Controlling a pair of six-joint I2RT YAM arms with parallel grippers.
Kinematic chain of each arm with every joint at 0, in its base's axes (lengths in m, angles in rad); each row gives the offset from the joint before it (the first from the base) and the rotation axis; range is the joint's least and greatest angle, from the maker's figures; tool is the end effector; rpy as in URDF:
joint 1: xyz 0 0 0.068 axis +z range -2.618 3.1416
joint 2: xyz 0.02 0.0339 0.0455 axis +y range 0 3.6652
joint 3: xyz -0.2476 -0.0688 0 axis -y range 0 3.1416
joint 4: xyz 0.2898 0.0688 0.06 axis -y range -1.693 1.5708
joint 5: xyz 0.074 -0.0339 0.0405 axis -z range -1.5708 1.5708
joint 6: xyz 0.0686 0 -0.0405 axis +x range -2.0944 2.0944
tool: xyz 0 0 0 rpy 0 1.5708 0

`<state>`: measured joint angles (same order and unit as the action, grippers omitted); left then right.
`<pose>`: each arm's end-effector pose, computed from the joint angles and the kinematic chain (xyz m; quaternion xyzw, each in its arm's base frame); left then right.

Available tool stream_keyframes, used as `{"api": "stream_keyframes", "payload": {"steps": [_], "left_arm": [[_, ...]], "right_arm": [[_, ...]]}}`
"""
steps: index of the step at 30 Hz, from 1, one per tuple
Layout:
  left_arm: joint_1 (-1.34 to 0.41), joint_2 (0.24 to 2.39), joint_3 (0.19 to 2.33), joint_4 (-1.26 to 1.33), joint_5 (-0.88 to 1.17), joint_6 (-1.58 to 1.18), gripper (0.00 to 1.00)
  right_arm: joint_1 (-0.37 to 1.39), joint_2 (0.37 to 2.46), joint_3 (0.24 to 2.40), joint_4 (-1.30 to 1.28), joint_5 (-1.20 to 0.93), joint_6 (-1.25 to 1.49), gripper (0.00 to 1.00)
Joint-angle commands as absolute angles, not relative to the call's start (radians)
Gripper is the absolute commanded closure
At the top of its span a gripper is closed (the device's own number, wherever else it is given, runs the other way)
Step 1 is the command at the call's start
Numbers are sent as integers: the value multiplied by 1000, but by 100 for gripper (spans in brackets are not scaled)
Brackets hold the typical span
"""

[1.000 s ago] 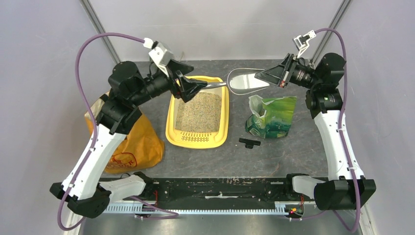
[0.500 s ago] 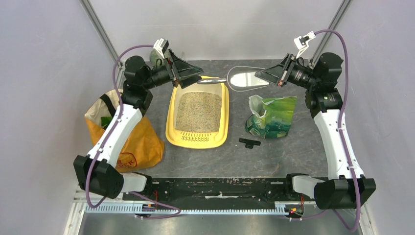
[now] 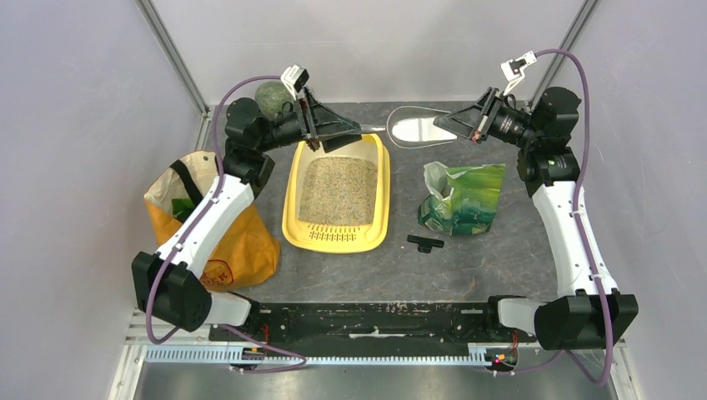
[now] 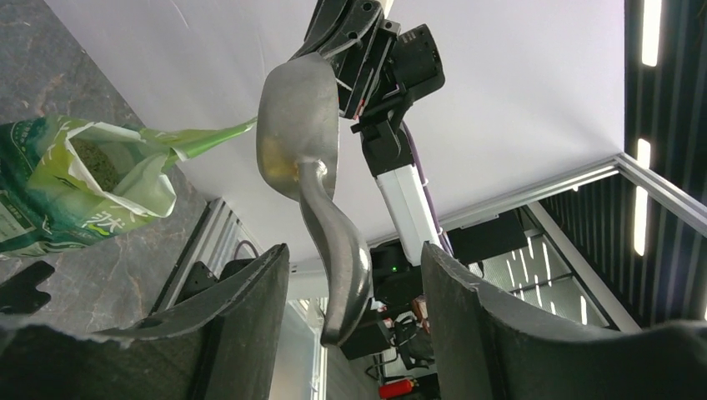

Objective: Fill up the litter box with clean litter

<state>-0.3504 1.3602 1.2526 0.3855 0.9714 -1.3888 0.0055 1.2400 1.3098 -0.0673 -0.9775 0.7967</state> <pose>0.3292 -0.1806 0.4151 0.0592 0.6474 -0.7208 0.2406 0.3365 0.0587 0.4280 -0.0665 0.7035 0.5493 0.4460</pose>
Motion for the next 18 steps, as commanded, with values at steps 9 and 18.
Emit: {"api": "stream_keyframes", "payload": {"steps": [9,18], "left_arm": [[-385,1386,1262,432,988,-1429,46],[-398,1380,1277,320,957,-1341,50]], "right_arm": [[15,1220,1286,-21,-991,810,100],[21,1221,1287,-21,-988,812,100]]}}
